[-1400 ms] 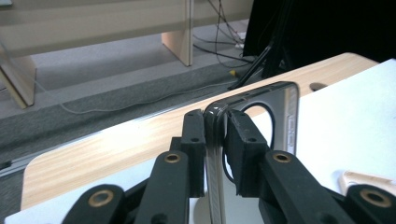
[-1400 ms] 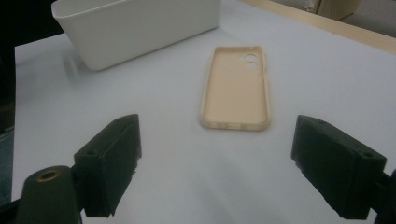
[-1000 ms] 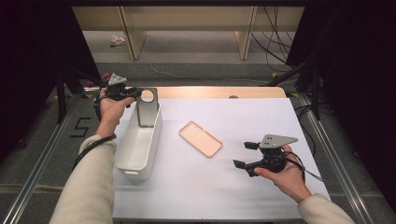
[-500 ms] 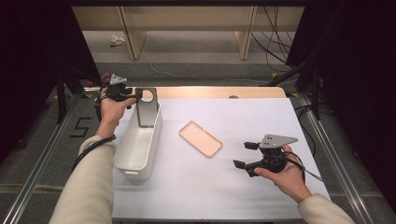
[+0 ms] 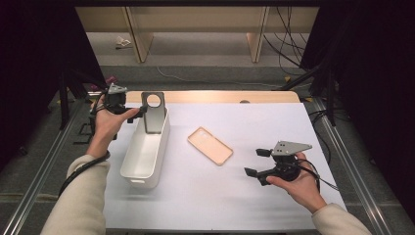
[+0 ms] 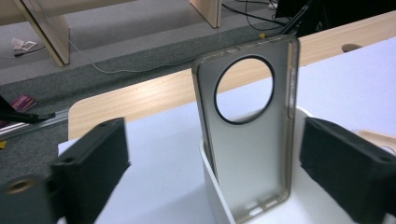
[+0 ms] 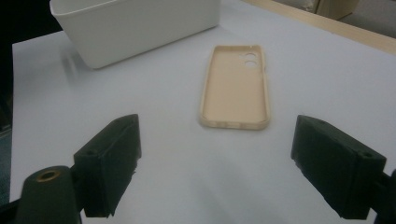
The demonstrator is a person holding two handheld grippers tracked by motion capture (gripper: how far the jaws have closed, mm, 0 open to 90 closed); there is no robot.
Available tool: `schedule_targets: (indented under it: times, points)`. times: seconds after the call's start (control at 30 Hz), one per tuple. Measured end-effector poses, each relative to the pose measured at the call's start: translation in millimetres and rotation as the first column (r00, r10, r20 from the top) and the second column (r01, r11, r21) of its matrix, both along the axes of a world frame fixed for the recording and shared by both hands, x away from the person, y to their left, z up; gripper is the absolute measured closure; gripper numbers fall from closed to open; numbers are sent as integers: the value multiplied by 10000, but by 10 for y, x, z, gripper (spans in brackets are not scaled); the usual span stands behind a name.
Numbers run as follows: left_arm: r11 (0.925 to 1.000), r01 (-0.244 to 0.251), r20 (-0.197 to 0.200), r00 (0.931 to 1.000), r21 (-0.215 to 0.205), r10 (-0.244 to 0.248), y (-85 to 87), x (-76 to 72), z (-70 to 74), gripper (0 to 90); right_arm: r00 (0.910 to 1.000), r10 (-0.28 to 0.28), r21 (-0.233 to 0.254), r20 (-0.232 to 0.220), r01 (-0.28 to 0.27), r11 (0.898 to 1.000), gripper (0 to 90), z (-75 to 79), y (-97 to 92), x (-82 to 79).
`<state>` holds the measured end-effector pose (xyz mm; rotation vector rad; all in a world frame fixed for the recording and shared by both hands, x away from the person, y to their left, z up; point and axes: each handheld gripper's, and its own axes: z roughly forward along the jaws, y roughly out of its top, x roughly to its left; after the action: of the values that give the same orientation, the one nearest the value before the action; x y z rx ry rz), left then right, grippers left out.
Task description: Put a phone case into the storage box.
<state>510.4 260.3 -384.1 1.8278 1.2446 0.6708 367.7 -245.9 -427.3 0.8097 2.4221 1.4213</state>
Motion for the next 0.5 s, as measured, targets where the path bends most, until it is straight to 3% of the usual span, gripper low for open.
schedule_targets:
  times: [0.07,0.3,0.5]
  points:
    - [9999,113,67,9999,-46,-113,1,-86,26,0,10000,-7,-10,5,7,10000,168,1,1,0]
    - [9987,476,500,9977,-181,-466,-60,-446,93,0,10000,-61,-23,43,61,10000,167,6,-5,3]
    - [9945,1040,813,9914,-147,-1025,-226,-791,123,0,9999,-96,-30,79,96,9999,167,10,-3,0]
